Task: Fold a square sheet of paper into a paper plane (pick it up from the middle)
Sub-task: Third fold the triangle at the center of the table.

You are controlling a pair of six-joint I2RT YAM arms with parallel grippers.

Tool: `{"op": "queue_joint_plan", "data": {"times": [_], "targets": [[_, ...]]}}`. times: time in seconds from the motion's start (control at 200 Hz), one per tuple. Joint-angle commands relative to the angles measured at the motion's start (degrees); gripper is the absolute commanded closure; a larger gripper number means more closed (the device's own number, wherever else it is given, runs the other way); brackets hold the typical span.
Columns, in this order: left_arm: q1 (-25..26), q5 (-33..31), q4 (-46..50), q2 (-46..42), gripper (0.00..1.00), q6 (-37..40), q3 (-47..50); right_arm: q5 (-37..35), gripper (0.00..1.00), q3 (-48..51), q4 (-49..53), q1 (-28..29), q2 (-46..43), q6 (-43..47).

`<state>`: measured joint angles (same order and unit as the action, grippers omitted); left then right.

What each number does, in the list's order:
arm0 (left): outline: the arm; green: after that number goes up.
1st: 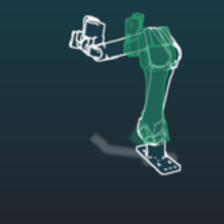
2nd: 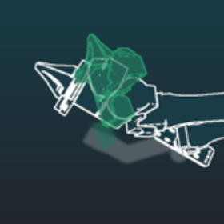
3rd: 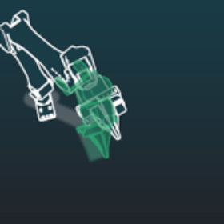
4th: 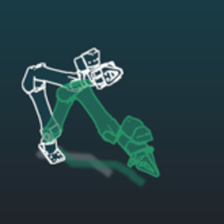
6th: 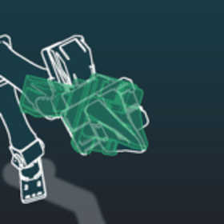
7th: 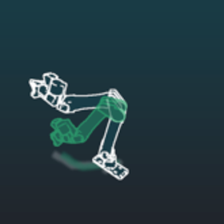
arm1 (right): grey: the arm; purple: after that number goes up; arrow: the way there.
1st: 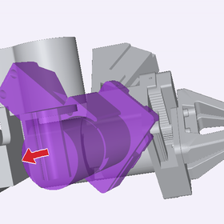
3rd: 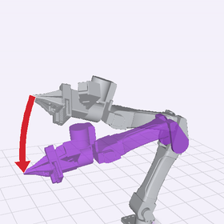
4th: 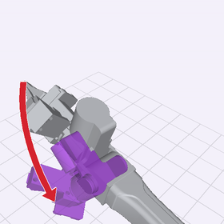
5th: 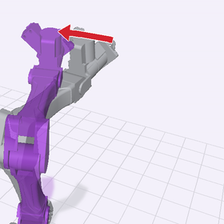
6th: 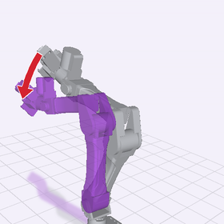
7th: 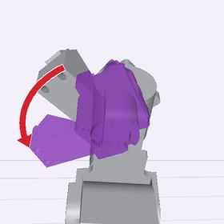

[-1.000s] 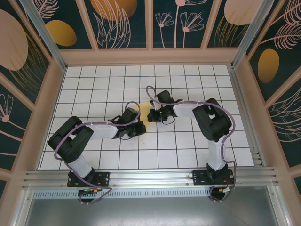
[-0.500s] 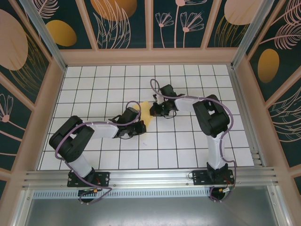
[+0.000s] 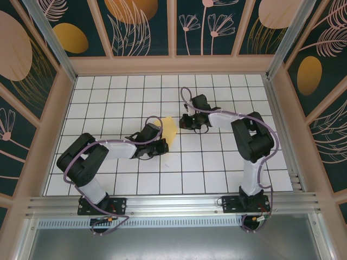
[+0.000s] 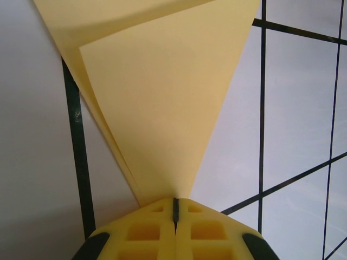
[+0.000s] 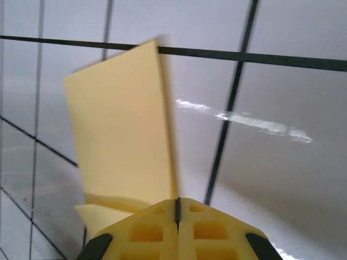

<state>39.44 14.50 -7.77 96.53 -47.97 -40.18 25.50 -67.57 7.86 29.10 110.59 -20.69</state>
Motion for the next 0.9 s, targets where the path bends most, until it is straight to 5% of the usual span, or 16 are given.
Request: {"op": "queue_joint_plan", "data": {"times": [0.0,0.355,0.891], "targets": [[-0.2,-4.7,9.9,2.4,0.96,1.6,1.4,0.0,0.96,2.0,-1.6,3.3,-2.7,-1.1],[-0.2,-4.5,9.8,2.0,0.96,1.6,1.3,3.5,0.96,-0.2,-2.3,7.5,4.6,-2.7],[2.6,-1.1,9.3,-1.8,0.95,3.1,3.2,-1.8,0.96,-2.3,2.1,7.2,7.8,-5.7]]}}
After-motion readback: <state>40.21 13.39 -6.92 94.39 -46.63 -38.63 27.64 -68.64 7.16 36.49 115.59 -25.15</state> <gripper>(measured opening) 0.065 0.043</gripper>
